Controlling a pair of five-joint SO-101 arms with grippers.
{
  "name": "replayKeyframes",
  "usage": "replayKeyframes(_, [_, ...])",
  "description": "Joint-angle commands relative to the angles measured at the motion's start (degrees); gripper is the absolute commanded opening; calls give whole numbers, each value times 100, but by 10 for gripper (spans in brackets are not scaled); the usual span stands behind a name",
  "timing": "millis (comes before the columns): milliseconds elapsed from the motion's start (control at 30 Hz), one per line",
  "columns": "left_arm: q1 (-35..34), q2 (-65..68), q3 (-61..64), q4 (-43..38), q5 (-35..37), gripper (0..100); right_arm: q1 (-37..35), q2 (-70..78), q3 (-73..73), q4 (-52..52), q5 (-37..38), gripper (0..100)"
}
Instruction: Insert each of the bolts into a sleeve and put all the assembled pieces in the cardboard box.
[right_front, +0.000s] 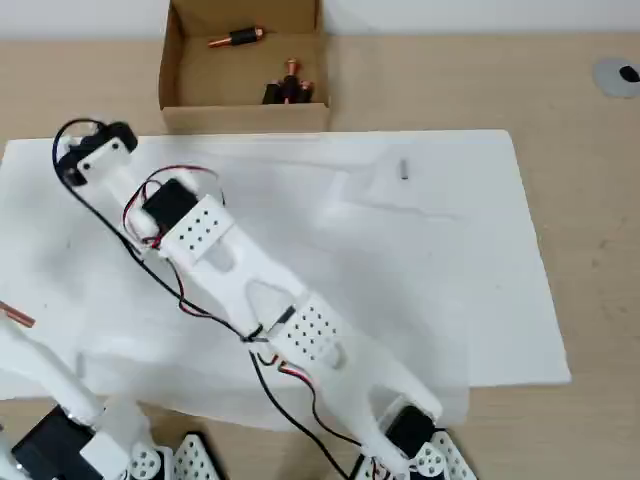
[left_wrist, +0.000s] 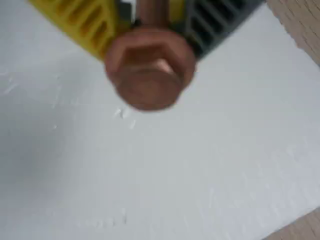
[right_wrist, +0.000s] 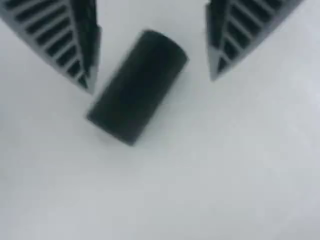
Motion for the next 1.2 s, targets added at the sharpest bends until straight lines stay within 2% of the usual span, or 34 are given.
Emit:
replayKeyframes(0, [18, -251, -9, 0, -44, 16, -84, 31, -163, -202, -79, 189])
replayKeyframes(533, [-229, -585, 158, -9, -246, 16, 154, 207, -145, 202, -273, 189])
replayKeyframes(1167, [-316, -585, 114, -44, -325, 16, 400, 716, -356, 44, -237, 190])
